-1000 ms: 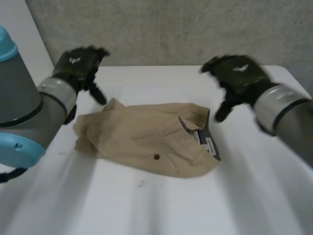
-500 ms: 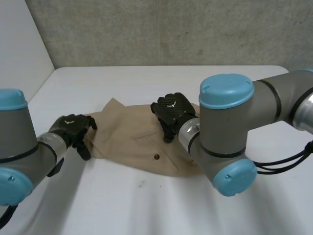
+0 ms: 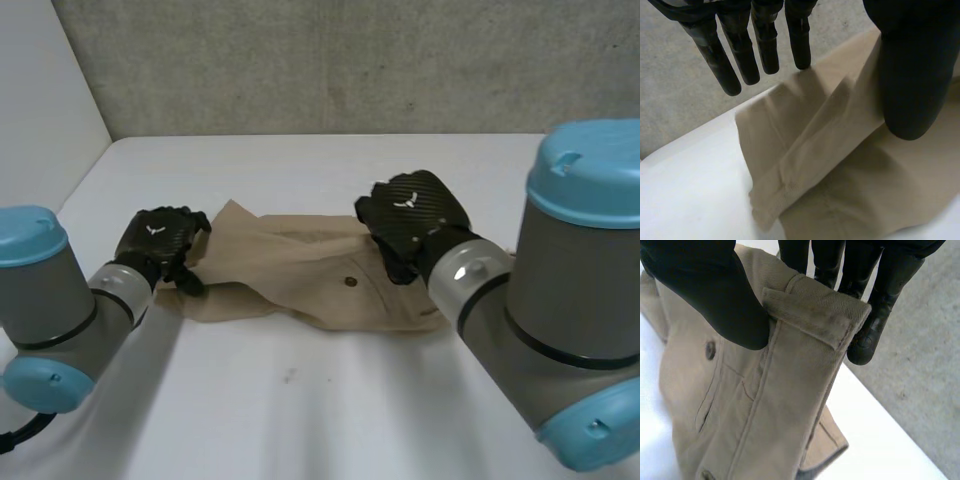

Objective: Fold the shorts.

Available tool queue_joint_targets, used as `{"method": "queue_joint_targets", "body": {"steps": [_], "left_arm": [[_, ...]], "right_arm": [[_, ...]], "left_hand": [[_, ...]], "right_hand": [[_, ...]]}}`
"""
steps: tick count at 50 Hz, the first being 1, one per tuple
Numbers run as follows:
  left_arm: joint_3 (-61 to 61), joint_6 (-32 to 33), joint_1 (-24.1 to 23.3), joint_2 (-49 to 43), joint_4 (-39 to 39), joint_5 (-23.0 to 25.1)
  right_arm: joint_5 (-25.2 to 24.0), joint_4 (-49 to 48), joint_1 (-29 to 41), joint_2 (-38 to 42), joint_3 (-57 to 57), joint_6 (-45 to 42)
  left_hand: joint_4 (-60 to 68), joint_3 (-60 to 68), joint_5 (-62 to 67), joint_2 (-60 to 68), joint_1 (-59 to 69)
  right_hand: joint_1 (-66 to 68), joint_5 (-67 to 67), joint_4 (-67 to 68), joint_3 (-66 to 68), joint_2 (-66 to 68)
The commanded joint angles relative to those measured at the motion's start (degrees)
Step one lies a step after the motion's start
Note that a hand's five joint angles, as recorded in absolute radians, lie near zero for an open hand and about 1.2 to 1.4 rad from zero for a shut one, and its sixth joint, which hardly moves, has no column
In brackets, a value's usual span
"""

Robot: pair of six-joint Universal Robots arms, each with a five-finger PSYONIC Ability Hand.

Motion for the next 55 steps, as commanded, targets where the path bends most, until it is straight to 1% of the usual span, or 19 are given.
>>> {"method": "queue_joint_targets", "body": {"steps": [1, 4, 8, 9, 12, 15, 16, 22, 23, 25, 26, 30, 37, 43, 48, 50, 51, 54, 55], "left_arm": [[3.51, 0.16, -1.59, -4.95, -0.63, -0.48], [4.83, 0.16, -1.77, -6.36, -1.25, -0.22], [5.71, 0.07, -2.03, -7.07, -3.27, -0.13], [5.97, 0.07, -2.03, -6.98, -4.06, -0.13], [5.98, -0.02, -2.03, -6.11, -4.77, -0.39], [6.06, 0.07, -1.94, -4.18, -5.38, -0.22], [5.80, -0.02, -1.85, -0.86, -6.17, -0.22], [6.24, -0.46, -1.77, 11.46, -11.79, 0.05], [6.59, -0.46, -1.50, 15.39, -13.11, 0.22], [7.38, -0.37, -1.33, 19.37, -14.26, 0.40], [8.43, -0.46, -1.33, 23.13, -15.39, 0.40], [13.25, -0.54, -1.24, 30.96, -19.96, 0.49], [20.56, -1.07, -1.24, 38.54, -25.33, 2.94], [22.50, -2.83, -1.06, 40.04, -26.13, 3.04], [21.80, -3.53, -0.89, 38.64, -27.09, 3.04], [21.27, -3.62, -0.89, 36.98, -27.62, 3.04], [20.48, -3.53, -0.89, 33.75, -28.06, 3.04], [20.13, -3.53, -0.97, 27.93, -28.32, 2.95], [20.30, -3.53, -1.15, 24.17, -28.32, 2.86]], "right_arm": [[0.14, -0.30, -3.00, -3.23, 4.88, 0.23], [0.23, -0.66, -3.96, -4.20, 5.50, 0.23], [-0.03, -1.01, -7.12, -4.55, 5.67, 0.32], [-0.03, -1.01, -7.30, -4.55, 5.67, 0.23], [-0.38, -0.92, -7.57, -4.55, 5.59, -0.21], [-0.29, -0.66, -7.57, -4.29, 4.89, -0.65], [-0.38, -0.57, -7.66, -4.46, 4.54, -1.26], [-0.21, -0.48, -7.74, -5.34, 1.81, -6.53], [-0.03, -0.65, -7.66, -6.39, 0.85, -7.76], [-0.03, -0.66, -7.66, -7.97, -0.30, -8.73], [0.23, -0.66, -7.66, -9.98, -1.87, -9.34], [0.50, -0.13, -7.66, -15.00, -6.00, -9.61], [0.59, 0.66, -8.53, -23.52, -11.11, -9.79], [0.24, 1.89, -8.71, -26.17, -13.40, -9.79], [-0.20, 5.66, -9.24, -24.34, -12.70, -9.88], [-0.73, 7.25, -9.94, -21.36, -12.26, -9.97], [-1.17, 8.56, -11.07, -17.34, -12.17, -9.97], [-1.87, 9.89, -12.22, -12.31, -11.64, -9.97], [-2.48, 9.98, -12.40, -9.33, -11.03, -9.97]], "left_hand": [[7.74, 7.44, 7.77, 7.43, 7.71], [8.75, 8.45, 8.78, 8.44, 8.72], [20.17, 19.87, 20.20, 19.86, 20.14], [31.85, 31.56, 31.88, 31.55, 31.83], [56.59, 56.29, 56.62, 56.28, 56.56], [56.68, 56.38, 56.71, 56.37, 56.65], [56.68, 56.38, 56.71, 56.37, 56.65], [56.68, 56.38, 56.71, 56.37, 56.65], [56.68, 56.38, 56.71, 56.37, 56.65], [56.68, 56.38, 56.71, 56.37, 56.65], [56.68, 56.38, 56.71, 56.37, 56.65], [56.68, 56.38, 56.71, 56.37, 56.65], [56.68, 56.38, 56.71, 56.37, 56.65], [56.68, 56.38, 56.71, 56.37, 56.65], [56.68, 56.38, 56.71, 56.37, 56.65], [56.68, 56.38, 56.71, 56.37, 56.65], [56.68, 56.38, 56.71, 56.37, 56.65], [56.68, 56.38, 56.71, 56.37, 56.65], [56.68, 56.38, 56.71, 56.37, 56.65]], "right_hand": [[23.84, 14.45, 12.10, 13.04, 12.60], [23.84, 14.45, 12.10, 13.04, 12.60], [23.84, 14.45, 12.10, 13.04, 12.60], [23.84, 14.45, 12.10, 13.04, 12.60], [23.84, 14.45, 12.10, 13.04, 12.60], [23.84, 14.45, 12.10, 13.04, 12.60], [23.84, 14.45, 12.10, 13.04, 12.60], [23.84, 14.45, 12.10, 13.04, 12.60], [23.84, 14.45, 12.10, 13.04, 12.60], [23.84, 14.45, 12.10, 13.04, 12.60], [23.84, 14.45, 12.10, 13.04, 12.60], [23.84, 14.45, 12.10, 13.04, 12.60], [23.84, 14.45, 12.10, 13.04, 12.60], [23.84, 14.45, 12.10, 13.04, 12.60], [23.84, 14.45, 12.10, 13.04, 12.60], [23.84, 14.45, 12.10, 13.04, 12.60], [23.84, 14.45, 12.10, 13.04, 12.60], [23.84, 14.45, 12.10, 13.04, 12.60], [23.84, 14.45, 12.10, 13.04, 12.60]]}}
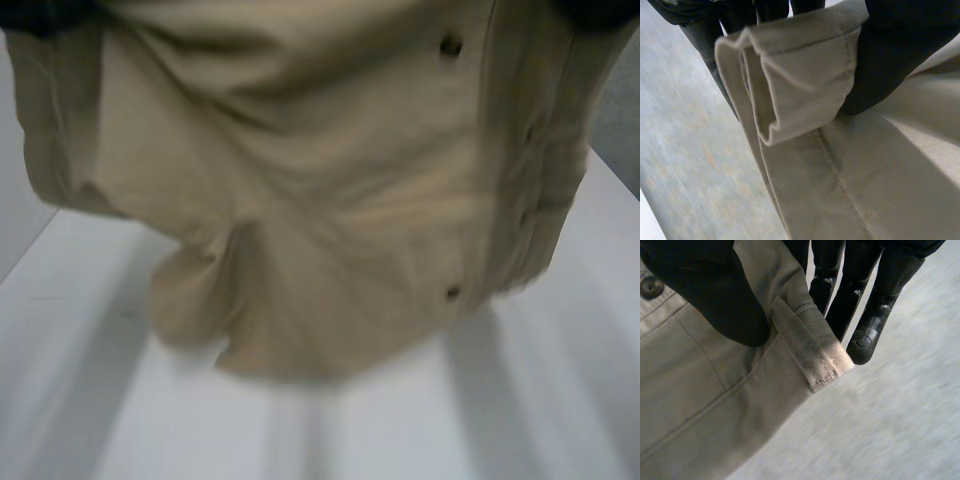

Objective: Fold the shorts.

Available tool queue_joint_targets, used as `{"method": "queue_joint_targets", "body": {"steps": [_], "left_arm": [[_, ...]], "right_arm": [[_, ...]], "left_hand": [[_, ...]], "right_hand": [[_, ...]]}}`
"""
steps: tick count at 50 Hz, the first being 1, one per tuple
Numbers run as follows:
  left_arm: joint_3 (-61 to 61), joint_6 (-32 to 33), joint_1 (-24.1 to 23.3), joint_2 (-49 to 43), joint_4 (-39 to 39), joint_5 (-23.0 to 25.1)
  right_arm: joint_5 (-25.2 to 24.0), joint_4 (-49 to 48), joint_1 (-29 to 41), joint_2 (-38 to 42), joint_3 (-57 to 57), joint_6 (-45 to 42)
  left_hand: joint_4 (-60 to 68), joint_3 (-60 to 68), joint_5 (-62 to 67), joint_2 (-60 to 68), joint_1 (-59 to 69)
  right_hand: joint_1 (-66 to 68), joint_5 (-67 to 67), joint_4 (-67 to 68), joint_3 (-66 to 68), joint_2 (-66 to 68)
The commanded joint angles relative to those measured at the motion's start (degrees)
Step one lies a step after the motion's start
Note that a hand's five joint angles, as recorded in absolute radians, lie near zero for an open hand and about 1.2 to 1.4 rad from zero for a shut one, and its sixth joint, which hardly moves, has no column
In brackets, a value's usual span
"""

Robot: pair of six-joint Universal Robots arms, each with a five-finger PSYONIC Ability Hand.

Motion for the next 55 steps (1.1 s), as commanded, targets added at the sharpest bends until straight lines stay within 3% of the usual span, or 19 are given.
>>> {"method": "queue_joint_targets", "body": {"steps": [1, 7, 12, 17, 23, 33, 41, 48, 55], "left_arm": [[-1.41, -0.09, -0.30, -15.66, -1.08, -0.43], [3.77, 0.35, -1.44, -31.57, -0.11, -0.70], [17.97, 0.35, -3.11, -44.74, 1.02, -5.07], [29.69, 0.44, -3.81, -47.32, 9.61, -11.76], [32.00, 0.53, -5.22, -43.39, 25.08, -12.83], [19.19, 0.00, -5.66, -34.68, 32.13, -14.68], [3.10, 0.26, -6.01, -33.70, 34.69, -14.32], [-8.76, 0.62, -7.85, -41.66, 35.22, -14.41], [-12.21, 1.49, -10.58, -49.43, 33.73, -14.76]], "right_arm": [[-2.23, 4.23, -2.76, 14.89, 2.01, 0.00], [-2.50, 2.13, -3.38, 25.08, 1.05, 0.80], [-0.75, -9.43, -2.50, 33.25, -3.77, 2.37], [3.64, -22.80, -2.15, 35.82, -8.78, 3.09], [4.97, -35.82, -1.62, 34.95, -13.09, 1.94], [4.88, -40.24, -1.36, 31.16, -11.71, 1.94], [3.57, -32.43, -1.62, 30.81, -3.10, 1.94], [-0.30, -27.93, -1.79, 36.95, 7.53, 1.94], [-0.04, -26.79, -1.88, 42.94, 11.85, 1.85]], "left_hand": [[11.10, 12.00, 15.71, 11.35, 14.36], [11.10, 12.00, 15.71, 11.35, 14.36], [11.10, 12.00, 15.71, 11.35, 14.36], [11.10, 12.00, 15.71, 11.35, 14.36], [11.10, 12.00, 15.71, 11.35, 14.36], [11.10, 12.00, 15.71, 11.35, 14.36], [11.10, 12.00, 15.71, 11.35, 14.36], [11.10, 12.00, 15.71, 11.35, 14.36], [11.10, 12.00, 15.71, 11.35, 14.36]], "right_hand": [[23.59, 14.45, 11.67, 13.04, 12.60], [23.59, 14.45, 11.67, 13.04, 12.60], [23.59, 14.45, 11.67, 13.04, 12.60], [23.59, 14.45, 11.67, 13.04, 12.60], [23.59, 14.45, 11.67, 13.04, 12.60], [23.59, 14.45, 11.67, 13.04, 12.60], [23.59, 14.45, 11.67, 13.04, 12.60], [23.59, 14.45, 11.67, 13.04, 12.60], [23.59, 14.45, 11.67, 13.04, 12.60]]}}
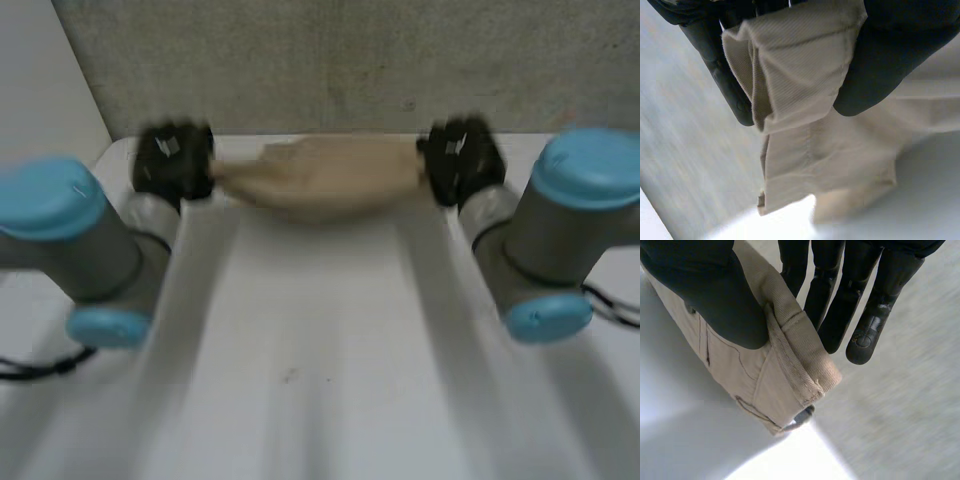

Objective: Fold the shorts.

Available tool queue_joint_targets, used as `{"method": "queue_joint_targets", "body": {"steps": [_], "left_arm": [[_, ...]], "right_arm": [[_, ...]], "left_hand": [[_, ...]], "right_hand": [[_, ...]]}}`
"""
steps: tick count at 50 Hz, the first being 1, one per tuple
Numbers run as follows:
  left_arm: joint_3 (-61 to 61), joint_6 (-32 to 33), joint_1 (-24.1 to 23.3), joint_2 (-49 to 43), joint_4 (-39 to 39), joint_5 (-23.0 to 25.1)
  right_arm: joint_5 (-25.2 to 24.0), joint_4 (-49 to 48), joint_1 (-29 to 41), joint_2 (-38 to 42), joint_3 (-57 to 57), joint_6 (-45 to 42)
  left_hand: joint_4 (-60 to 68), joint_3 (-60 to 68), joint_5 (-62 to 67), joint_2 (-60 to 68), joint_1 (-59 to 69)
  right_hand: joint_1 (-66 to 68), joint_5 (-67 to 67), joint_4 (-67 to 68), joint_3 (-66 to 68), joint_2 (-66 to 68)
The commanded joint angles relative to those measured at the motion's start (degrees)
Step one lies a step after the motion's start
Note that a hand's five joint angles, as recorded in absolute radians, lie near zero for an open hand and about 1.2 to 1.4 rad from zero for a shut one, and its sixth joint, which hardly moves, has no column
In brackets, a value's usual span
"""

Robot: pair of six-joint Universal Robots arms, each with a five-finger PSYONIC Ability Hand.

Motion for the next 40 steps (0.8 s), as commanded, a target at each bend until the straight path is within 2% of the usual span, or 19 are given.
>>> {"method": "queue_joint_targets", "body": {"steps": [1, 4, 6, 7, 12, 16, 23, 33, 40], "left_arm": [[-3.78, 1.12, -2.58, -7.63, -1.61, -0.37], [-6.41, 3.22, -2.84, -6.84, -2.75, -0.28], [-7.82, 4.54, -2.84, -5.62, -3.11, -0.20], [-9.57, 6.29, -2.67, -3.26, -3.54, -0.02], [-14.41, 11.84, -2.93, 2.12, -3.37, 0.33], [-15.91, 14.39, -2.67, 3.27, -3.20, 0.42], [-16.35, 14.66, -0.30, 2.04, -3.37, 0.51], [-17.31, 14.66, 0.14, 1.41, -4.42, 0.33], [-19.87, 14.48, -0.29, 4.85, -6.89, 0.59]], "right_arm": [[0.05, 1.18, -0.17, 5.08, 4.26, 0.01], [0.05, 3.20, -0.43, 4.11, 5.58, 0.37], [-0.30, 5.04, -0.43, 2.10, 6.54, 0.80], [-0.39, 5.57, -0.43, 1.22, 6.99, 0.89], [-0.74, 6.81, -0.61, -2.66, 10.24, 2.03], [-1.97, 6.81, -1.05, -3.19, 12.17, 3.35], [-4.79, 6.81, -3.68, -3.36, 14.55, 6.52], [-4.44, 6.81, -3.77, -3.45, 15.07, 7.75], [-4.88, 6.81, -3.60, -4.06, 16.04, 7.75]], "left_hand": [[11.08, 11.75, 15.71, 11.22, 14.36], [9.60, 10.27, 14.24, 9.75, 12.89], [-5.47, -4.80, -0.84, -5.32, -2.18], [-19.71, -19.04, -15.07, -19.56, -16.42], [-31.78, -31.11, -27.15, -31.63, -28.49], [-31.96, -31.29, -27.33, -31.82, -28.68], [-30.62, -29.95, -25.98, -30.47, -27.33], [-21.20, -20.54, -16.57, -21.06, -17.92], [-21.88, -21.21, -17.24, -21.73, -18.59]], "right_hand": [[23.59, 14.44, 11.67, 11.89, 12.60], [23.59, 14.44, 11.67, 11.89, 12.60], [23.59, 14.44, 11.67, 11.89, 12.60], [23.59, 14.44, 11.67, 11.89, 12.60], [23.59, 14.44, 11.67, 11.89, 12.60], [23.59, 14.44, 11.67, 11.89, 12.60], [23.59, 14.44, 11.67, 11.89, 12.60], [23.59, 14.44, 11.67, 11.89, 12.60], [23.59, 14.44, 11.67, 11.89, 12.60]]}}
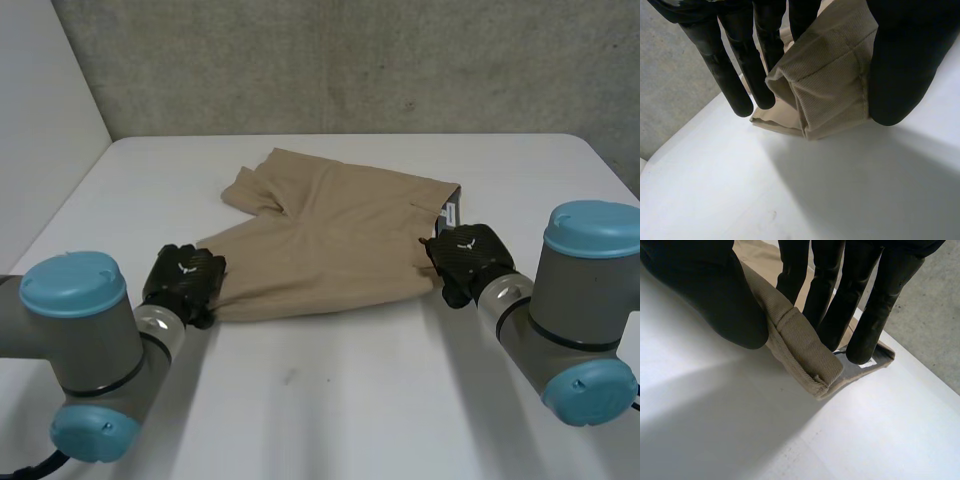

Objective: Fold the shorts.

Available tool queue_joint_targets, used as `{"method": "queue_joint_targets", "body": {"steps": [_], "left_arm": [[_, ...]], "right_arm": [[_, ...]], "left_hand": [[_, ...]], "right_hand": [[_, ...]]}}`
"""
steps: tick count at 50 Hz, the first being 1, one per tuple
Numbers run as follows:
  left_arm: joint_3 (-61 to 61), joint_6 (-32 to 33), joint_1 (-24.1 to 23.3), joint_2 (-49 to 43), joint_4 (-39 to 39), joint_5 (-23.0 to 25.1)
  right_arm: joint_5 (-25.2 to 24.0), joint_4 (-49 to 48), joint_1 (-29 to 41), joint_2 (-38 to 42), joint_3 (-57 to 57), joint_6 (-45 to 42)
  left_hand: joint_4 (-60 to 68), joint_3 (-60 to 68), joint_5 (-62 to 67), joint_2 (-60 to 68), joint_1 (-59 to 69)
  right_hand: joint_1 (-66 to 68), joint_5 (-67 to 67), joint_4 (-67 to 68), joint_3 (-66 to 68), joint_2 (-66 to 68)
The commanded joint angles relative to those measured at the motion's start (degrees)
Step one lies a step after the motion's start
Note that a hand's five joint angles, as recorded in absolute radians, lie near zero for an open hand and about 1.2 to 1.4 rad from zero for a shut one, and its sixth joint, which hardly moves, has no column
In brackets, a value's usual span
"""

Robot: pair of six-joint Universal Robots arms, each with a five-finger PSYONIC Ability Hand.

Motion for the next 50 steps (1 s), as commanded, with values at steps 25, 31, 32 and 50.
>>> {"method": "queue_joint_targets", "body": {"steps": [25, 31, 32, 50], "left_arm": [[-9.30, 5.92, -0.49, 21.88, -29.86, 0.23], [-11.50, 8.74, -1.19, 28.74, -46.30, 4.43], [-11.42, 9.44, -1.11, 29.79, -50.41, 8.10], [18.97, 12.17, 0.22, 2.67, -28.58, 11.92]], "right_arm": [[-0.06, 24.15, -0.12, -10.90, 6.96, -24.37], [-1.19, 41.31, -1.87, -18.46, 11.79, -31.15], [-1.98, 41.75, -2.49, -19.25, 12.23, -31.59], [-5.07, 28.67, -5.92, -9.51, -1.03, -16.31]], "left_hand": [[38.78, 38.89, 39.59, 38.84, 38.53], [38.78, 38.89, 39.59, 38.84, 38.53], [38.78, 38.89, 39.59, 38.84, 38.53], [38.78, 38.89, 39.59, 38.84, 38.53]], "right_hand": [[23.59, 14.43, 11.66, 11.59, 12.60], [23.59, 14.43, 11.66, 11.59, 12.60], [23.59, 14.43, 11.66, 11.59, 12.60], [23.59, 14.43, 11.66, 11.59, 12.60]]}}
